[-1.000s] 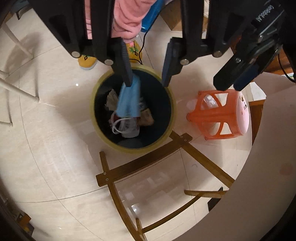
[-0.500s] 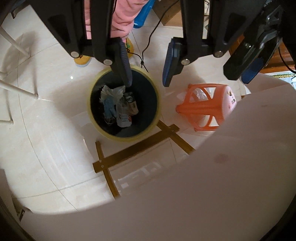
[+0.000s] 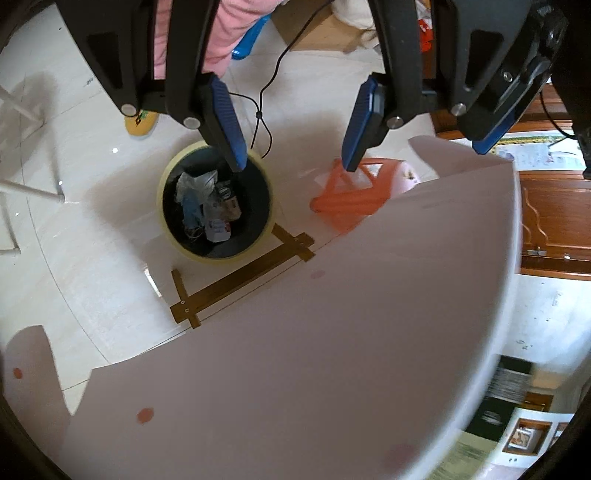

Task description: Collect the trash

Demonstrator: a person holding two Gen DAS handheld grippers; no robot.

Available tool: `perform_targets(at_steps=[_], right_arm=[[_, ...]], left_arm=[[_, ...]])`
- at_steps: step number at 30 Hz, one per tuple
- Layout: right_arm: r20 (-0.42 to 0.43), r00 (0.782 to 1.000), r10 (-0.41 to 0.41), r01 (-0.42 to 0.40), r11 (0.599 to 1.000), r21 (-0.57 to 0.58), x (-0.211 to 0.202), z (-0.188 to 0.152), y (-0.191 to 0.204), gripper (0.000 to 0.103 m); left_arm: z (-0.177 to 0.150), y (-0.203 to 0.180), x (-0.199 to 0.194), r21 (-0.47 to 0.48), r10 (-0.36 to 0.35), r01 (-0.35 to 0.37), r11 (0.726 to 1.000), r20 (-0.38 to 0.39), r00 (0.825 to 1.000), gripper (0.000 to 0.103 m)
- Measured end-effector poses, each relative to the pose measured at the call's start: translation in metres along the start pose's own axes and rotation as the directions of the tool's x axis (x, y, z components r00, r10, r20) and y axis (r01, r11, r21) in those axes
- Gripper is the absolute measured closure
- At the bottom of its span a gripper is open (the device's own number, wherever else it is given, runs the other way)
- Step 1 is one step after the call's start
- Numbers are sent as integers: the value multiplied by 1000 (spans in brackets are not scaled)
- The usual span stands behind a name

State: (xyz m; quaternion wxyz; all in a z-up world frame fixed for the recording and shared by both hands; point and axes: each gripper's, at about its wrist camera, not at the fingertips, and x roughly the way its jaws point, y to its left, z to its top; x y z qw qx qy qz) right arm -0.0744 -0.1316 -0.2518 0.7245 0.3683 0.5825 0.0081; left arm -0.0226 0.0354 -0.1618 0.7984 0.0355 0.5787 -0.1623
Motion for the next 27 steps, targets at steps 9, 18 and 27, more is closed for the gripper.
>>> perform_targets(at_steps=[9,18,27], right_arm=[[44,999,6,-4,999,-36,-86,-22,39,49],[198,980,8,18,991,-132,-165,-18,102,49],[293,956,-20,66,986,-151,-191,13,140,48]], left_arm=[[12,-10,-91,71,-44,40,997,56,997,1],[43,-6,-173,123,-95,70,990,212,973,1],[74,13,-208,121,-56,19,992,315,947,1]])
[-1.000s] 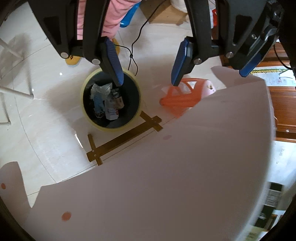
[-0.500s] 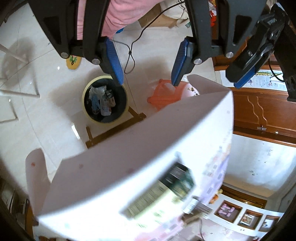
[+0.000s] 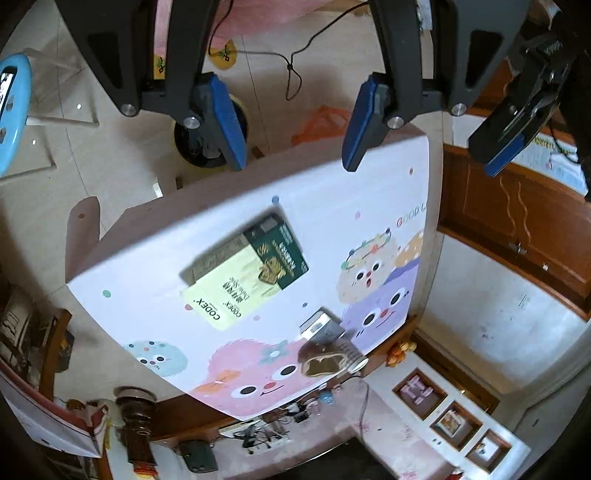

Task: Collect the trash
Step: 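Grasp the yellow CODEX chocolate box with the right gripper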

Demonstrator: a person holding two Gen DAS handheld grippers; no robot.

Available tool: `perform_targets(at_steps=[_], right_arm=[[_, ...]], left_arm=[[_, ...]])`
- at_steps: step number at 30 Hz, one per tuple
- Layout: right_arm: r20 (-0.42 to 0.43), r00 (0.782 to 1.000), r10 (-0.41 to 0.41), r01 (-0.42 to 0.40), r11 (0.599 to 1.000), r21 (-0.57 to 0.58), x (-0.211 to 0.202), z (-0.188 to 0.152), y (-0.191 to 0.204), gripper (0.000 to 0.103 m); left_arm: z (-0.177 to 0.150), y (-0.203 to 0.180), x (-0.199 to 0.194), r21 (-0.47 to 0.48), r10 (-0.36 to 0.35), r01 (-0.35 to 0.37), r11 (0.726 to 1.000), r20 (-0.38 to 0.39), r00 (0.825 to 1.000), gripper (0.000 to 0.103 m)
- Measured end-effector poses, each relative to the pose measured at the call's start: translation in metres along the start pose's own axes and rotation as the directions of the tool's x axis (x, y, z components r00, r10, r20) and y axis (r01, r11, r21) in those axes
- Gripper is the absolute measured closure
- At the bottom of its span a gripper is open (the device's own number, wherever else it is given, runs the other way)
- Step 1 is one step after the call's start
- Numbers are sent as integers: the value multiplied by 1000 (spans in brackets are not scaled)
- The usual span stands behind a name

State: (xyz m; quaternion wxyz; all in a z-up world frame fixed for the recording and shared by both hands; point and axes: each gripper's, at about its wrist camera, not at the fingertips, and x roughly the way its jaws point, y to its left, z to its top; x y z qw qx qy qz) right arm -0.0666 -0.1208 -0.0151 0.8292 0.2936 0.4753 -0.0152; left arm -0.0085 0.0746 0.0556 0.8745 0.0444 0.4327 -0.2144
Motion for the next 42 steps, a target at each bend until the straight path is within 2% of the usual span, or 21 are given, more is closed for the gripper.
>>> perform_targets(at_steps=[3,11,16,24,27,32,38,42], right_arm=[[-20,1000,-19,19,999,26,10,10,0,42],[-88,993,-74,85,989,120,52,43,-11,37],[-128,991,-49,70,984,165,84,71,-19,30],[-222,973,-60,115,964,241,135,108,-37,21],[-226,971,-72,127,962,240,144,115,-37,19],[-257,961,-101,175,942,287,161,125,-41,19],[-250,947,-202,274,913,301,176,139,-35,19],[-224,929,-294,347,903,253,190,148,-13,16]], left_arm=[[6,10,3,-21,28,-28,999,-2,1000,1],[27,32,44,-91,65,-72,993,-74,995,1],[42,36,71,-131,113,-126,983,-100,989,1],[62,45,101,-205,173,-195,959,-120,978,1],[67,51,110,-224,165,-193,955,-137,977,1],[79,61,134,-178,155,-182,967,-156,975,1],[102,79,171,-134,69,-97,986,-196,978,1],[118,90,190,-85,32,-51,995,-211,977,1]])
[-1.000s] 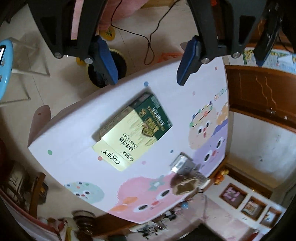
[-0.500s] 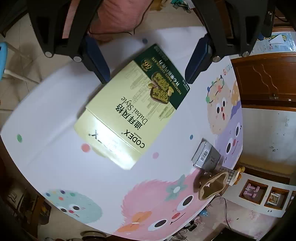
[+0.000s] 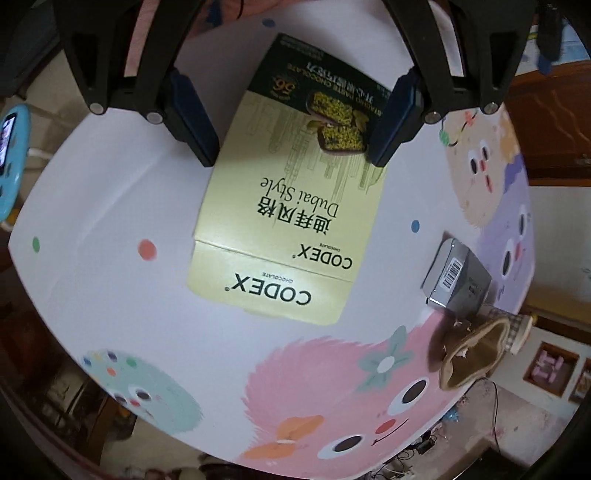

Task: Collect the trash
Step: 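Grasp the yellow CODEX chocolate box with the right gripper, then grasp the silver EARPLUGS box with the left gripper while the right gripper holds the CODEX box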

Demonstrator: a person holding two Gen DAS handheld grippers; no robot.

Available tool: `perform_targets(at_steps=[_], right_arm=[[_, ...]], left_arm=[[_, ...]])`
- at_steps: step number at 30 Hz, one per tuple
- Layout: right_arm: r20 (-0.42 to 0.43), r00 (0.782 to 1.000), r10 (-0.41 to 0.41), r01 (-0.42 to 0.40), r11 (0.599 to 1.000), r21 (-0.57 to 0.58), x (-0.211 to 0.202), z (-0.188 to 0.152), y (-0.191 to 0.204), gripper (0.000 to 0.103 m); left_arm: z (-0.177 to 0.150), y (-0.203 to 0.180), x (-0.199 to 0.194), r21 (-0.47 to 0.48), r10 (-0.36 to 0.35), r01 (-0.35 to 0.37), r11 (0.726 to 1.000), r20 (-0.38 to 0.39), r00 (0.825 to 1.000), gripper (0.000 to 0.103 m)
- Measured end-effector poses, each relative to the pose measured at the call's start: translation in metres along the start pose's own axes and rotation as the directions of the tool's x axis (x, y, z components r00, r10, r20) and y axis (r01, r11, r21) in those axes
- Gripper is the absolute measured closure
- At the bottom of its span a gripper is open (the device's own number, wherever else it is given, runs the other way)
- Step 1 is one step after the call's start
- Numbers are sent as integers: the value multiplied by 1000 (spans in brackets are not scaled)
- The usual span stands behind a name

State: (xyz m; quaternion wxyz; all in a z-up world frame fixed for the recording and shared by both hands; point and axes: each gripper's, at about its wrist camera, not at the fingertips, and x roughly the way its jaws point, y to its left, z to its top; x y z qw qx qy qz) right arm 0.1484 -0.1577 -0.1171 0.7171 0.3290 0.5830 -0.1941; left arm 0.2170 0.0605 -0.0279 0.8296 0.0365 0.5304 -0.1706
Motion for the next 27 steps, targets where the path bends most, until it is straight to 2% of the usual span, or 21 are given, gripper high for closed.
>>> perform_targets(at_steps=[8,14,21,27], right_arm=[[65,994,-82,87,993,-74,7,5,51,12],[35,997,-66,65,998,11,15,19,57,8],[17,982,-189,190,980,-64,31,27,76,5],[2,981,-195,194,978,-74,35,31,78,7]], left_arm=[[37,14,34,34,-60,61,998,-41,997,1],[49,22,47,25,-85,87,996,-58,995,1],[55,33,58,7,-85,86,996,-85,993,1],[63,36,70,-21,-89,87,996,-103,991,1]])
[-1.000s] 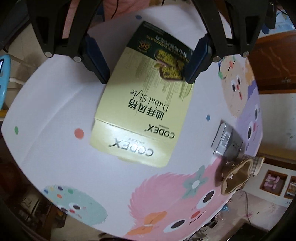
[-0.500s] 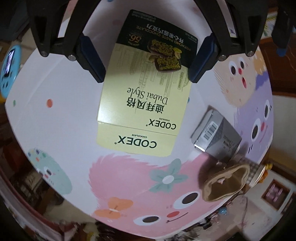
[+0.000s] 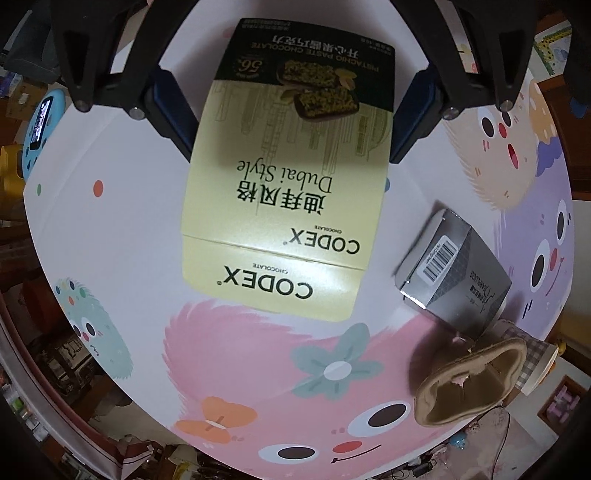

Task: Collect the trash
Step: 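Grasp the silver EARPLUGS box with the left gripper while the right gripper holds the CODEX box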

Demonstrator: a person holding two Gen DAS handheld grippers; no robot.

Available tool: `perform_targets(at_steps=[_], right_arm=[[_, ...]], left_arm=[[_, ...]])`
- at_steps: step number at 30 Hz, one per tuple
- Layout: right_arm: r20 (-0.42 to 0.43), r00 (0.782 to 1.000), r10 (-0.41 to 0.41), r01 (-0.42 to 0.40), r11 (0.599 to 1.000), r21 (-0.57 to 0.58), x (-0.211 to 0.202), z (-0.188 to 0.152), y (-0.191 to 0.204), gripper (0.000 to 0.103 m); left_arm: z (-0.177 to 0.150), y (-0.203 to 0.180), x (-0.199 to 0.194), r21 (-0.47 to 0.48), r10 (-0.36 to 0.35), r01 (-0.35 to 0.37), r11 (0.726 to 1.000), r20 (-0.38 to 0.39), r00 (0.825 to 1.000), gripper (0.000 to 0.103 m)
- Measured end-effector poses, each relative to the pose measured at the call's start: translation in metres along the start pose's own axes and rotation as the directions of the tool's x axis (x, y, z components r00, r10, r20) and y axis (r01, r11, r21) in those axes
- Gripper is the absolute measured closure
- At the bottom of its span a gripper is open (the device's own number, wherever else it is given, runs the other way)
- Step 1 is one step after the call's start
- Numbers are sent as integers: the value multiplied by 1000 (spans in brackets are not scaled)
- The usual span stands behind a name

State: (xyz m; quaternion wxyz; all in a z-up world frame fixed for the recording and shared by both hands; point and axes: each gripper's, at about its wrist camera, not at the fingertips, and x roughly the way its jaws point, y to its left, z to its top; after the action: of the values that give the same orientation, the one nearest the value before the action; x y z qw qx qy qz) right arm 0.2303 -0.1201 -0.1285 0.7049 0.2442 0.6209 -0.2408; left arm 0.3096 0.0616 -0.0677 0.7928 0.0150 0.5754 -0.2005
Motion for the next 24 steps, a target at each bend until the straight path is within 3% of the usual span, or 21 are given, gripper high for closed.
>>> perform_targets(at_steps=[7,15,24], right_arm=[[77,997,25,-22,999,-38,-11,18,-13,8],[161,986,52,-47,998,-35,-25,55,-33,8],[183,980,84,-72,995,-72,-17,87,-41,8]], left_arm=[[19,-16,22,-29,-12,12,1000,-7,1000,1],[51,-42,64,-125,-13,11,992,-16,1000,1],[64,-57,110,-220,94,-104,970,-58,994,1]])
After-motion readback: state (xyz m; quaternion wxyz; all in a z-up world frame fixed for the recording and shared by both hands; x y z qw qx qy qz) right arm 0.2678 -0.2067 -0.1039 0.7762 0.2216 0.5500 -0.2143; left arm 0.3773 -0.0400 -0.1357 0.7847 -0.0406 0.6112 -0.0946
